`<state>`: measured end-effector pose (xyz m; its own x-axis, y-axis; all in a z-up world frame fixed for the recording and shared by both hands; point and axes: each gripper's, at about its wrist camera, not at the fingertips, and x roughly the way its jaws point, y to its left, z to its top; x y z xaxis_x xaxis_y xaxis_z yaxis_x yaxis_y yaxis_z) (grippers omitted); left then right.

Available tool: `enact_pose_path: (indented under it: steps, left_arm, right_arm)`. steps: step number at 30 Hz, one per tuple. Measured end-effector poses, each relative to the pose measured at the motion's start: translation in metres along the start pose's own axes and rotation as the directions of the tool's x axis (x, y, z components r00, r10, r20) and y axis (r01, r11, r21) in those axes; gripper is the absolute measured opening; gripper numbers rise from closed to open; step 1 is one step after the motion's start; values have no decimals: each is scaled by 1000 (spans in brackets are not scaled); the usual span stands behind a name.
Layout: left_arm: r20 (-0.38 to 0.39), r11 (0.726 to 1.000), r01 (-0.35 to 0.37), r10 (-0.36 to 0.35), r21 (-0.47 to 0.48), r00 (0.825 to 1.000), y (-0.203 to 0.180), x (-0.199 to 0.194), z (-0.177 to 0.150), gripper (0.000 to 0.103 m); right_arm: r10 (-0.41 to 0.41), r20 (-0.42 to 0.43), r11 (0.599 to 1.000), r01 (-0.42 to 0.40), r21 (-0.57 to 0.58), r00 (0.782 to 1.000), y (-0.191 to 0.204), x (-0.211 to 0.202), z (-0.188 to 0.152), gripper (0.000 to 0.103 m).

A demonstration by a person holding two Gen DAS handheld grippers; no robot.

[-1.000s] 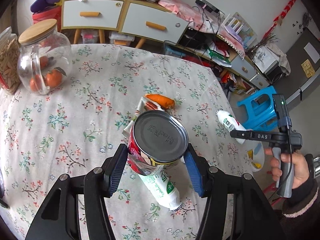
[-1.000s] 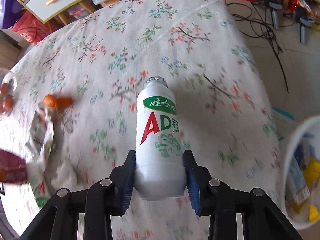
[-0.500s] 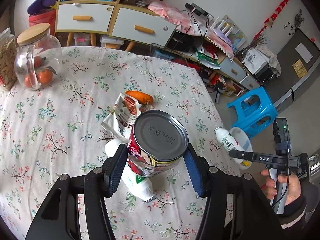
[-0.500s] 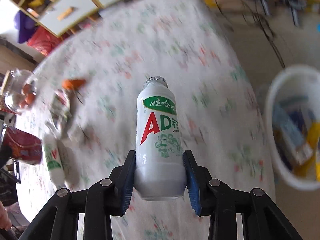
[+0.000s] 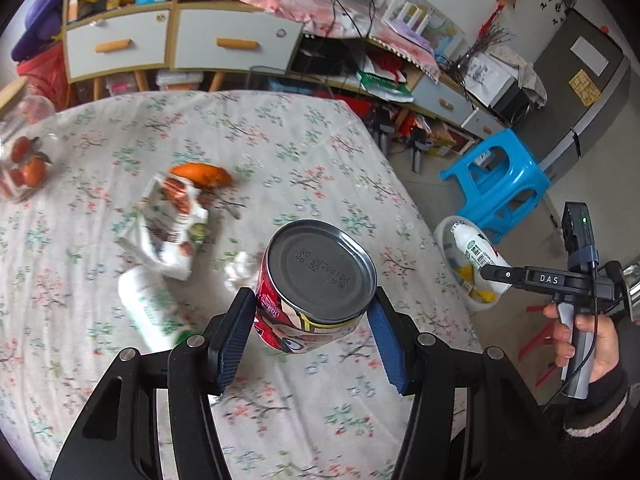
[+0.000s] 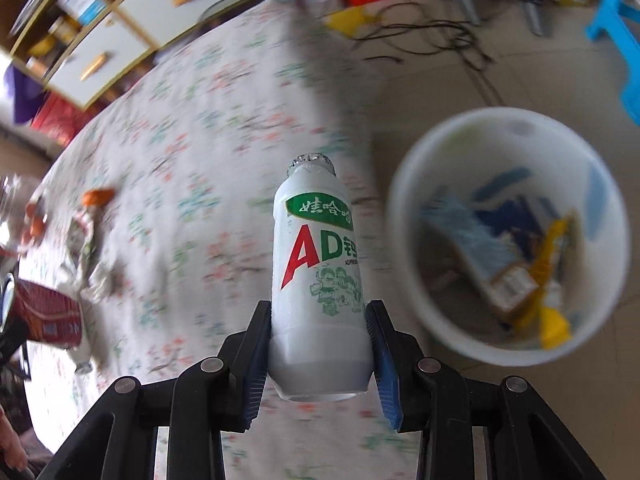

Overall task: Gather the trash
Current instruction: 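Carry the can and bottle over the bin and open both tools, then reach the left tool to the second white bottle while the right tool reaches the tissue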

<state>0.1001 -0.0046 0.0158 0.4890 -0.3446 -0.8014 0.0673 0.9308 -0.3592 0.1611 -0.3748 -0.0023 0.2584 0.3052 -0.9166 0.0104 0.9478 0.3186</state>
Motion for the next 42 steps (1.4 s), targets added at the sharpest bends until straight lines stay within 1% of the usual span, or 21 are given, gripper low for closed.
enact_pose_path:
  steps: [3,7,11,14,15,17,21,26,32,34,35,36,37,38,39,42]
  left_arm:
    - [-27,1000,28,-27,8,999,-20,19,5,60]
    - [-55,997,56,-53,49,997,-57,42,9,60]
    - [-74,991,96,-89,92,993,-98,65,14,60]
    - [-82,986,119,-109,120,991,-127,82,18,60]
    - [-86,984,127,-117,128,989,-136,87,20,60]
    - [-94,979,140,-127,146,987,-153,99,23,60]
    - [-106,973,163,-147,166,984,-180,119,27,60]
    - [-114,966,183,-164,185,980,-206,146,31,60]
    - [-132,959,193,-169,208,977,-235,177,31,60]
    - [-128,950,215,-190,226,973,-244,184,33,61]
    - [-125,944,213,-187,252,974,-248,186,33,61]
    - [-119,942,186,-159,278,980,-253,188,34,62]
    - [-109,944,152,-126,293,986,-256,189,34,67]
    - [-108,943,143,-115,300,987,-258,189,35,71]
    - [-113,942,150,-121,302,986,-259,187,36,77]
    - [-105,935,137,-108,328,989,-255,175,37,78]
  right_arm:
    - [-12,18,998,11,57,1000,-31,-11,1,41]
    - [-32,45,989,25,145,998,-73,-21,3,41]
    - [-21,74,973,3,230,997,-106,-27,7,41]
    - [-18,103,958,-12,287,995,-124,-29,11,44]
    - [-19,101,952,-13,305,995,-129,-28,13,56]
    - [-27,106,940,-11,341,994,-138,-30,13,71]
    - [-33,114,933,-10,359,993,-148,-39,11,71]
    - [-79,111,939,37,342,991,-154,-53,-1,71]
    - [-118,123,936,69,345,985,-166,-64,-12,71]
    - [-125,122,934,76,349,985,-168,-66,-13,71]
    - [-128,121,933,78,351,984,-169,-66,-14,71]
    - [-131,120,933,81,352,984,-170,-65,-13,71]
    - [-134,119,932,84,353,984,-170,-65,-13,71]
    - [-138,118,930,88,356,983,-170,-65,-13,71]
    - [-139,119,930,89,358,983,-170,-65,-13,72]
    - [-134,122,928,82,363,983,-167,-66,-12,72]
